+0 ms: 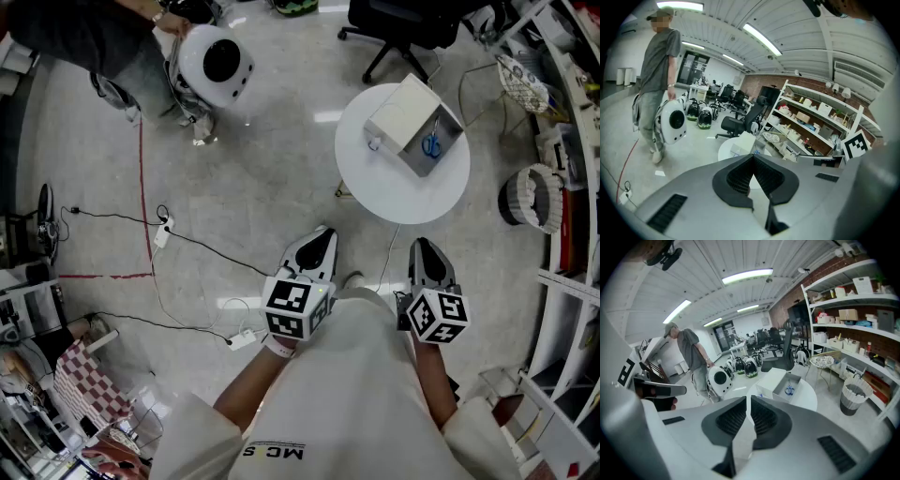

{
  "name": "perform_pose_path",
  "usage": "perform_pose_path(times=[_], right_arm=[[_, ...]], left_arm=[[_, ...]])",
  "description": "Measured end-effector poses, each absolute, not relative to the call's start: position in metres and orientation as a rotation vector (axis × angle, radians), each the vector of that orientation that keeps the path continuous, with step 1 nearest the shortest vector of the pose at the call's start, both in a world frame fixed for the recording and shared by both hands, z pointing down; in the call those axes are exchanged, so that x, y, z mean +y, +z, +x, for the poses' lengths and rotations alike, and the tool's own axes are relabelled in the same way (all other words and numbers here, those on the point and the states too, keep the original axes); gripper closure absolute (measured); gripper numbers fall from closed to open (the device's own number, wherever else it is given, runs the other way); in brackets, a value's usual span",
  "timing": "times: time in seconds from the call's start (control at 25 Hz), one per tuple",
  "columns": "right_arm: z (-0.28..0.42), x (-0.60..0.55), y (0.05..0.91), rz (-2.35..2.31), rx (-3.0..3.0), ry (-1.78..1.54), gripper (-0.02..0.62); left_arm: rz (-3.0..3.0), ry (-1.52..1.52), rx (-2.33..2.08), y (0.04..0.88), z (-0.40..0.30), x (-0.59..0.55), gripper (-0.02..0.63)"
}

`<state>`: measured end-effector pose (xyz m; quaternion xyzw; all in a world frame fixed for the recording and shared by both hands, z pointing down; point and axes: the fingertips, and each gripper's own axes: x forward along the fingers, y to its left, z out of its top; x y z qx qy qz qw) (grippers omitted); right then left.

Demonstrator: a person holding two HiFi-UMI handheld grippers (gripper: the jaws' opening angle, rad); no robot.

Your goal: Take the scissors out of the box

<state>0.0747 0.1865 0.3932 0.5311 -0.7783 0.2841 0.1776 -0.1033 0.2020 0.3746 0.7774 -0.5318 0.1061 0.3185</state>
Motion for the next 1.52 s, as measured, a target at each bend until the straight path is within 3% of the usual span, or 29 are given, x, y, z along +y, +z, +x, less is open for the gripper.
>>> perform_pose_path(times=[0.48,1.08,1.52], right_arm=[[0.135,0.305,0.354,1.481,-2.354,0.657,0.508],[0.171,0.317,0.343,1.517,-2.433,0.704,0.508],[0.170,0.249,0.349,1.485,-2.403,0.696,0.508]], left_arm=[[2.185,0.347,-1.290,0.361,0.029,0.338,0.595],[2.253,0.388,-1.256,0.349,0.074,0.339,0.595],[2.224,0.357,-1.250,0.355,0.071,0.265,0.595]])
